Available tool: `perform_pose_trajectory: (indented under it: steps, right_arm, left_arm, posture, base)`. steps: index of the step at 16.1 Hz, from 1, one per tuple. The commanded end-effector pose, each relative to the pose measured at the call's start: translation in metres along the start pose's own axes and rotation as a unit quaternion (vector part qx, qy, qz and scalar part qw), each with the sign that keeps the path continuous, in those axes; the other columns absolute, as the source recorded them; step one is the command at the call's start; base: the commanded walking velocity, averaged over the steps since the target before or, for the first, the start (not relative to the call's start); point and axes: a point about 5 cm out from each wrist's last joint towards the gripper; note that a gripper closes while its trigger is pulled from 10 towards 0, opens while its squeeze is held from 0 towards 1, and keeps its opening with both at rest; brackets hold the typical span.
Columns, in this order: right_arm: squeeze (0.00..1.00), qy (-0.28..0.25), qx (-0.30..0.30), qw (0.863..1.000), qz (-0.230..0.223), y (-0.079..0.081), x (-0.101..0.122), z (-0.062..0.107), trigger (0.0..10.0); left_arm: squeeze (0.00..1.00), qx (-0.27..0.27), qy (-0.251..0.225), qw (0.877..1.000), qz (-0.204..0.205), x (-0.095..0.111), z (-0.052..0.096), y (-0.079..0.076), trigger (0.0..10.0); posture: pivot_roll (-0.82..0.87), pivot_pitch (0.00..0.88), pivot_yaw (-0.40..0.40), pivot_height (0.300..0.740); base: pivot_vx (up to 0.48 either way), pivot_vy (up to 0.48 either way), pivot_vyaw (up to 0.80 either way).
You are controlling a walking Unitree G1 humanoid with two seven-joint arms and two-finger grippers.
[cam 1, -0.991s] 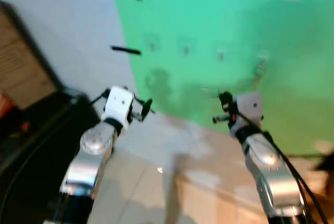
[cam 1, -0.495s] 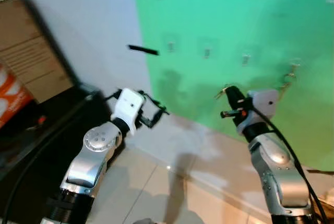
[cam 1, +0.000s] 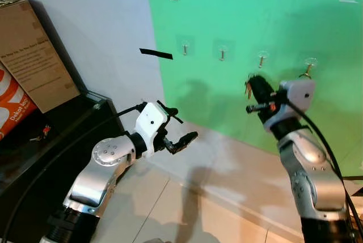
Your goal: Hang keys on a hook
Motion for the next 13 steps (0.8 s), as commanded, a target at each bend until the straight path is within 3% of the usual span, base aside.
perform_pose_trajectory:
  steps: [1,8,13]
  right_arm:
    - [0.00,-0.005,-0.004,1.000,-0.017,-0.002,0.004,-0.004,10.0]
    - [0.00,-0.015,-0.009,0.998,-0.056,-0.006,0.009,-0.014,10.0]
    - [0.00,-0.016,-0.043,0.996,-0.074,-0.016,0.009,-0.013,10.0]
  left_arm:
    - [0.02,-0.003,0.000,1.000,0.000,0.001,0.004,0.001,10.0]
    - [0.02,-0.015,-0.017,1.000,0.003,0.007,0.005,-0.004,10.0]
    - [0.02,-0.031,-0.029,0.999,0.004,0.012,0.005,-0.006,10.0]
  posture:
    - [-0.08,0.000,0.090,0.740]
    - [-0.07,0.000,0.065,0.740]
    - [-0.07,0.000,0.069,0.740]
  base:
    - [0.000,0.000,0.00]
    - [0.000,0.000,0.00]
    - [0.000,0.000,0.00]
Point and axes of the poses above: a point about 5 cm out from each wrist's last joint towards the gripper, its own z axis pointing back from the gripper into the wrist, its own x axis along the axis of the wrist's last joint, y = z × x, and after that the axes turned 4 degrees about -z, right-handed
